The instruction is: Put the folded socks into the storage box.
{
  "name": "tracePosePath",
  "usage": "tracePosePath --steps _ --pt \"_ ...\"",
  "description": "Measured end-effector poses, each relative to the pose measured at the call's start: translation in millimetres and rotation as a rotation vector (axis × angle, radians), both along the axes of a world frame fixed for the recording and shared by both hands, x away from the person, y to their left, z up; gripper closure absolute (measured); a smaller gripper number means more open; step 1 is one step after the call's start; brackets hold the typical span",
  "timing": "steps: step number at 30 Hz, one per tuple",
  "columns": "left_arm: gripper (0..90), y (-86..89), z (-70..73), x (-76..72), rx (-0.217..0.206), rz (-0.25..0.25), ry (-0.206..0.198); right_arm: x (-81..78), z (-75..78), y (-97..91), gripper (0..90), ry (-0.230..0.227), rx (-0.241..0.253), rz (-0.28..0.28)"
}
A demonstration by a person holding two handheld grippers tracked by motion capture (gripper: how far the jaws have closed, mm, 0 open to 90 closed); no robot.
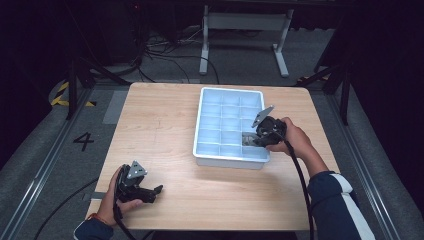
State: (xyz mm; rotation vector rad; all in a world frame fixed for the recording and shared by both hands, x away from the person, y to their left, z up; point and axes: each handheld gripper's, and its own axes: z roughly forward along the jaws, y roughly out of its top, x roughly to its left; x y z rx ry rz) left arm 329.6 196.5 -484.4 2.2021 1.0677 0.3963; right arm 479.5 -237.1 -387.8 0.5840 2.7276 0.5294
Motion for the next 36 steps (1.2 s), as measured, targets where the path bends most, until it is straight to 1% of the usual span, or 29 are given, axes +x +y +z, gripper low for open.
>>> tracePosePath --steps 6,9,12,16,18,20,22,24,26,30,31,33,34,36 --pt "3.8 0.0 0.0 0.0 0.0 0.0 0.0 -8.7 10.2 -10.6 62.1 -0.016 0.051 -0.018" --pt "4.0 0.0 0.0 -0.1 -0.004 0.003 0.001 -13.8 16.3 -15.9 60.7 -0.023 0.081 -0.016" --pt "4.4 0.6 0.5 0.1 0.001 -0.001 0.004 -19.1 19.7 -20.2 59.4 -0.036 0.096 -0.019" --pt "4.4 0.6 0.5 0.1 0.001 0.0 0.004 -25.6 20.2 -25.7 57.1 -0.044 0.1 -0.022" --pt "4.4 0.6 0.5 0.1 0.002 -0.001 0.004 -28.8 20.8 -28.4 55.9 -0.051 0.111 -0.031" --pt "4.4 0.6 0.5 0.1 0.001 -0.001 0.004 -30.4 21.1 -29.9 55.2 -0.052 0.116 -0.029" --pt "4.4 0.6 0.5 0.1 0.001 -0.001 0.004 -35.3 22.4 -34.1 53.4 -0.063 0.114 -0.03" --pt "4.4 0.6 0.5 0.1 0.001 -0.001 0.004 -37.2 23.0 -35.8 52.9 -0.068 0.12 -0.026" --pt "4.4 0.3 0.1 0.1 -0.001 0.0 0.0 -40.6 24.8 -39.4 51.6 -0.084 0.128 -0.034" --pt "4.4 0.3 0.1 0.1 -0.001 0.0 0.0 -50.2 27.9 -45.8 50.9 -0.104 0.144 -0.033" --pt "4.3 0.3 0.1 0.1 -0.001 0.0 -0.001 -52.9 27.6 -46.9 50.8 -0.102 0.147 -0.028" --pt "4.4 0.3 0.1 0.1 -0.001 0.0 -0.001 -59.1 28.1 -50.5 50.8 -0.117 0.145 -0.029" --pt "4.4 0.3 0.1 0.1 -0.001 0.0 0.0 -61.5 27.9 -51.9 50.5 -0.116 0.149 -0.033" --pt "4.4 0.3 0.1 0.1 -0.001 0.0 -0.001 -66.2 28.0 -55.5 49.9 -0.127 0.147 -0.028"
